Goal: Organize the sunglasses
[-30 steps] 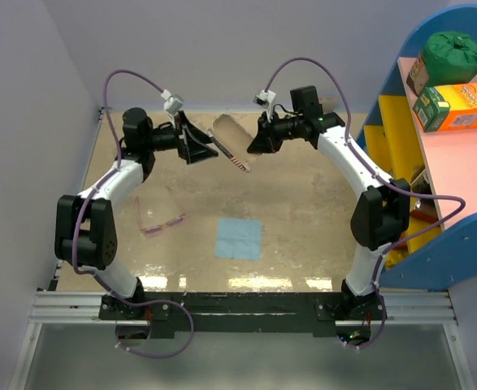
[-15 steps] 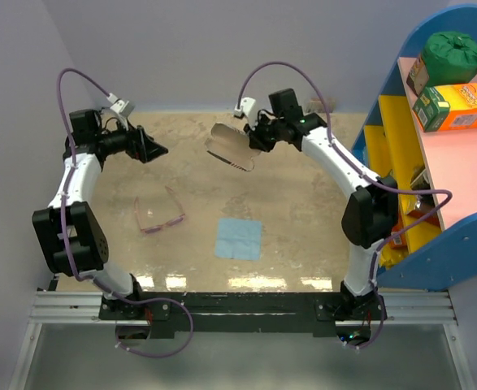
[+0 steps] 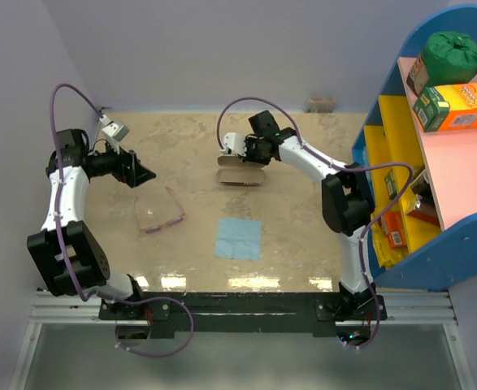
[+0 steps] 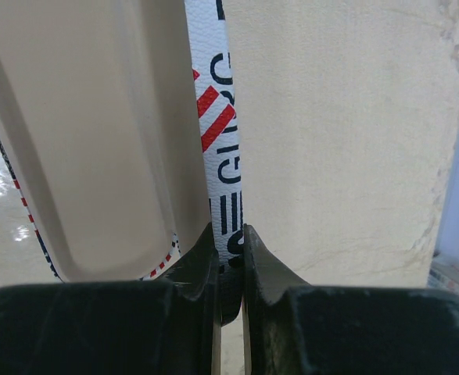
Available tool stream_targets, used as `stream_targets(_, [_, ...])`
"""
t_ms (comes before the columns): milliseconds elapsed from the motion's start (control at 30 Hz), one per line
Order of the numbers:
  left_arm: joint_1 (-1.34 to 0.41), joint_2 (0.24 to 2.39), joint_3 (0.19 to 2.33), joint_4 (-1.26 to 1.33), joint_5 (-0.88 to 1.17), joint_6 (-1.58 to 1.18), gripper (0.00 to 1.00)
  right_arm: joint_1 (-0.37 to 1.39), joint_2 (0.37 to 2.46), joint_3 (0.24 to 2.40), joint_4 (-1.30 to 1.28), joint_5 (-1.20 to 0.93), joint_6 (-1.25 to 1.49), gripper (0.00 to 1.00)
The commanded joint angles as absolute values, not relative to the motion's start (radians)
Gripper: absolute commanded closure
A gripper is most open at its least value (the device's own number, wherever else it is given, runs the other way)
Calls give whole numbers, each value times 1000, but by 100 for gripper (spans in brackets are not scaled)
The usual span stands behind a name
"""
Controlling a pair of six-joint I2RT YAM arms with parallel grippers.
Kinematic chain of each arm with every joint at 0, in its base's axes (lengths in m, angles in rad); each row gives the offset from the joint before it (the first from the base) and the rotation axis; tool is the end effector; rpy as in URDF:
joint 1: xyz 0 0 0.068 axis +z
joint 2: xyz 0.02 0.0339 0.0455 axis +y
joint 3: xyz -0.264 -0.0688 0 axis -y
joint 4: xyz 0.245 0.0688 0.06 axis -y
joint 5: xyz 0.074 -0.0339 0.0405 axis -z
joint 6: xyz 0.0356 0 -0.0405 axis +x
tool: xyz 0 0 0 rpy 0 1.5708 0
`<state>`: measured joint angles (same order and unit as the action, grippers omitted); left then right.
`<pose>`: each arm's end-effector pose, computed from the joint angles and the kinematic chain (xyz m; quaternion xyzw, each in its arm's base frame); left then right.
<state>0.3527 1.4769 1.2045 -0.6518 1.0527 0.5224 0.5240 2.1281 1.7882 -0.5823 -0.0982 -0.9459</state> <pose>0.2946 0.0755 0.2951 0.2285 0.8034 -0.3151 0.4507 0.4110 0.2415 0.2252 -0.6464 0.6919 -0.0212 0.3209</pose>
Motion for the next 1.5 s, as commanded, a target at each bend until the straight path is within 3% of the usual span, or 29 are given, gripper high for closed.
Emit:
stream_targets(0, [360, 1439, 1178, -718, 1072, 633, 0, 528, 2092, 1773, -463, -81, -1066, 100])
stream_targets(333, [360, 1450, 1181, -811, 1109, 739, 0, 534, 2154, 1776, -429, -51, -1117, 100])
stream_targets(600, [360, 1457, 1198, -880, 1118, 837, 0, 534, 2158, 1753, -393, -54, -1086, 88])
stream_targets(633, [360, 1459, 1203, -893, 1123, 845, 0, 535, 2155, 1750, -390, -51, -1082, 85])
stream_targets(667, [359, 1460, 1206, -902, 1124, 854, 0, 535, 2155, 1750, -384, -48, -1077, 75])
stream_targets(733, [359, 1463, 1216, -920, 1135, 877, 0, 534, 2151, 1749, -380, -48, -1066, 67])
stream_targets(767, [359, 1468, 1218, -925, 1138, 882, 0, 535, 2146, 1747, -373, -46, -1060, 58])
stream_targets(867, [359, 1476, 1230, -943, 1152, 905, 0, 535, 2135, 1746, -364, -43, -1042, 45])
stream_targets(1000, [344, 1493, 1250, -979, 1161, 960, 0, 535, 2115, 1752, -351, -49, -981, 37])
stream_targets(1233, [229, 1496, 1267, -925, 1111, 937, 0, 532, 1951, 1663, -290, -40, -818, 30])
stream_targets(1467, [84, 1539, 1279, -802, 1080, 841, 0, 538, 1737, 1455, -252, -63, -593, 31])
